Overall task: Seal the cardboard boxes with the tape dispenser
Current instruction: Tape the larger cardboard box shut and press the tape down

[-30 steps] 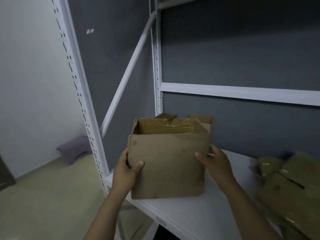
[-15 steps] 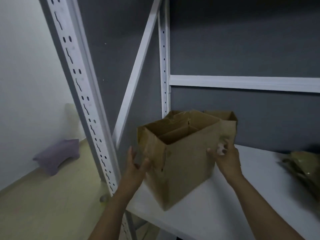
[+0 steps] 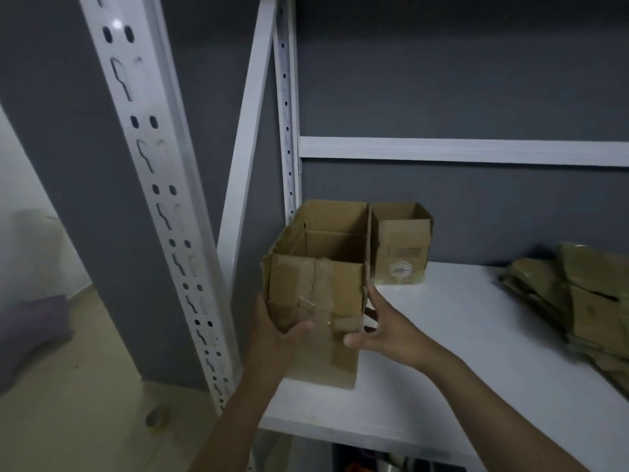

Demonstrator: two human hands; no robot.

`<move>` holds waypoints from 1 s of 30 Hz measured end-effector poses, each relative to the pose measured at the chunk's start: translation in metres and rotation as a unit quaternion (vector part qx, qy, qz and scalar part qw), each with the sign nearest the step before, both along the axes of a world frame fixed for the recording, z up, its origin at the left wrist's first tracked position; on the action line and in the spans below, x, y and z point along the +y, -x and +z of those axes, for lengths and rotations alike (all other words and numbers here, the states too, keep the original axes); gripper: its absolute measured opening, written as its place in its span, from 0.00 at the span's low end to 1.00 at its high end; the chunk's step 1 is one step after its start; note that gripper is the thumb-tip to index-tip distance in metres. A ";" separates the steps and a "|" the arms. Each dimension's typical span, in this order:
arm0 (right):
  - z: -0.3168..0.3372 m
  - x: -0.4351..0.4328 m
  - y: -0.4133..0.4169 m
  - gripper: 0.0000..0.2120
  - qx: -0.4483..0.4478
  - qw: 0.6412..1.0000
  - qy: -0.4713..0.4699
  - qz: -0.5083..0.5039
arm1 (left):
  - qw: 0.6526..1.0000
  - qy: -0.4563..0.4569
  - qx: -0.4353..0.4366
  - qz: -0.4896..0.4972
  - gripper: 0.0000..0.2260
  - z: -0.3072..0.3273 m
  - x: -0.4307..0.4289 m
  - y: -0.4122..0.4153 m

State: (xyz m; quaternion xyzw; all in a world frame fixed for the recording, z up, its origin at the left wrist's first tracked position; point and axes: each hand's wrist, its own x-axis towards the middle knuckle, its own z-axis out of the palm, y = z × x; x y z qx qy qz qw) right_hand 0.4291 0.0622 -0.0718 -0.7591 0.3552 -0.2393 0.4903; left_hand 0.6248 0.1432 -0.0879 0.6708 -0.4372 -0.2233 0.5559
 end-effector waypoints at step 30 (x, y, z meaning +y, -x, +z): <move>0.051 0.041 0.142 0.27 0.337 0.898 0.264 -0.099 | 0.937 -0.098 -0.332 0.045 0.26 0.048 0.028 0.119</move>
